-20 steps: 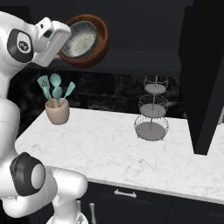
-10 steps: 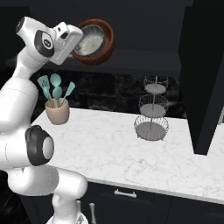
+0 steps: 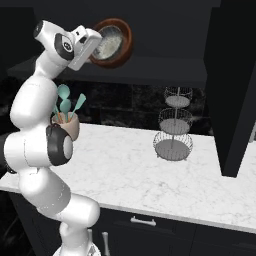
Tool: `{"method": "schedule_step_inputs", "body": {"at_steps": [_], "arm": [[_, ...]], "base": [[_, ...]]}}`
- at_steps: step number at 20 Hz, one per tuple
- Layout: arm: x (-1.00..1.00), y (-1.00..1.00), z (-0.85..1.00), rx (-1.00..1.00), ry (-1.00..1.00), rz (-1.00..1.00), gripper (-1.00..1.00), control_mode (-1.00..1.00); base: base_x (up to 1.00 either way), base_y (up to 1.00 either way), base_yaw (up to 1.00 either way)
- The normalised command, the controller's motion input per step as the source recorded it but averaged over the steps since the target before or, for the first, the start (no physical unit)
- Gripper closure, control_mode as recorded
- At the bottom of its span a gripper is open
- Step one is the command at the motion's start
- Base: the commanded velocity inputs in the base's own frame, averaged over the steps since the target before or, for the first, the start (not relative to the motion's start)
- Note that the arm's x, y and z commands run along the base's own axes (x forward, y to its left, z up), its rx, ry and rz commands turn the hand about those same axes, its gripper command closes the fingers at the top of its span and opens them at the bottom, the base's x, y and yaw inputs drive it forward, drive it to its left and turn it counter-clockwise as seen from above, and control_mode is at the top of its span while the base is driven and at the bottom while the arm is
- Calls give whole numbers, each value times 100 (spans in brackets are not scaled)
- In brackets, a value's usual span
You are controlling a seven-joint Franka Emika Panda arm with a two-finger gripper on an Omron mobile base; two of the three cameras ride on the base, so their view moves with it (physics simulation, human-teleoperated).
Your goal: Pick up the bowls on the counter and stack them on top of one another in the open cabinet. Place the smaller bowl on top of the larger bowl.
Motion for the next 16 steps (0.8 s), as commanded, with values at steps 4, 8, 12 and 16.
{"method": "schedule_step_inputs", "body": {"at_steps": [4, 8, 12, 16], "arm": [[-40, 0, 0, 0, -8, 0, -100, -100], [-97, 0, 3, 1, -22, -2, -100, -100], [-100, -23, -12, 6, -35, -4, -100, -100], [-100, -90, -72, 16, -35, -4, -100, -100]], "base": [[0, 0, 0], [0, 0, 0], [0, 0, 0], [0, 0, 0]]}}
